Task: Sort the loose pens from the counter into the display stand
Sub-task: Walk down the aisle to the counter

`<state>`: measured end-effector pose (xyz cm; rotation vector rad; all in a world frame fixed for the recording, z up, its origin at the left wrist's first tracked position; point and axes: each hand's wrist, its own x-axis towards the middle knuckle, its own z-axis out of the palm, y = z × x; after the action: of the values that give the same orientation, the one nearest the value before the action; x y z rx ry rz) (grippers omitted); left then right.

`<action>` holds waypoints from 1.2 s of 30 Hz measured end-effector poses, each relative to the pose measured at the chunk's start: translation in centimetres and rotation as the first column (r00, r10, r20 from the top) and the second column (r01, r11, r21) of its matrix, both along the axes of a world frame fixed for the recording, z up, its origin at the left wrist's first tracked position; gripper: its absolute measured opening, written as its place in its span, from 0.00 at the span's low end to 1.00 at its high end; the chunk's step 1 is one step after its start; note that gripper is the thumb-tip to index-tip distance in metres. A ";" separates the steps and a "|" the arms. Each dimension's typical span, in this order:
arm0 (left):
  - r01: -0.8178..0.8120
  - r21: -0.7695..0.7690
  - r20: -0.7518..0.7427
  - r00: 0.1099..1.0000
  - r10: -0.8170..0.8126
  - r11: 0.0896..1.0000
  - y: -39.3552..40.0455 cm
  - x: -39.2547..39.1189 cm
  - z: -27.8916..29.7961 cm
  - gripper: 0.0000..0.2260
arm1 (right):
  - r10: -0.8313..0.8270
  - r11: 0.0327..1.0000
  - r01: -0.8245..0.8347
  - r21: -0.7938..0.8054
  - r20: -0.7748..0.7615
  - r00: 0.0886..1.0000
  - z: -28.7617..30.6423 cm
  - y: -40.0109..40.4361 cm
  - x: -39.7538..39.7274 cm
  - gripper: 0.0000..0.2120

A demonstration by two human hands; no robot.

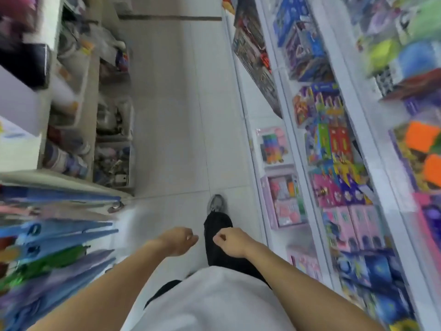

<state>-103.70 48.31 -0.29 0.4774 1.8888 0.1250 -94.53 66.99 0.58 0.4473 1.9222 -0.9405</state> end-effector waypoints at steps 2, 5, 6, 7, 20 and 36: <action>-0.003 -0.037 0.013 1.000 0.003 0.999 2.3 -5.2 0.6 0.20 | 0.075 0.997 -0.075 -0.015 0.004 0.997 -0.3 2.6 -6.0 0.23; -0.037 -0.050 -0.018 0.999 0.036 0.998 5.0 -13.2 1.5 0.20 | 0.141 0.990 -0.141 -0.014 0.002 0.990 0.3 6.4 -15.1 0.24; -0.069 -0.032 -0.035 0.997 0.068 0.997 5.8 -16.0 1.6 0.19 | 0.169 0.986 -0.169 -0.009 0.000 0.986 0.6 7.7 -18.3 0.24; -0.103 -0.012 -0.043 0.994 0.102 0.995 6.5 -18.6 1.7 0.19 | 0.196 0.981 -0.196 -0.002 -0.001 0.981 0.9 8.8 -21.4 0.22; -0.133 0.053 0.002 0.991 0.133 0.990 15.8 -56.1 0.5 0.19 | 0.166 0.985 -0.169 0.045 0.050 0.985 0.8 18.3 -58.0 0.23; -0.205 0.021 -0.043 0.978 0.206 0.979 30.9 -98.7 1.5 0.15 | 0.241 0.970 -0.239 0.050 -0.047 0.969 0.4 33.6 -101.8 0.22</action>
<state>-202.36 79.25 1.18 0.2969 1.9794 0.2688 -196.36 100.56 0.94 0.2098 1.9958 -0.7600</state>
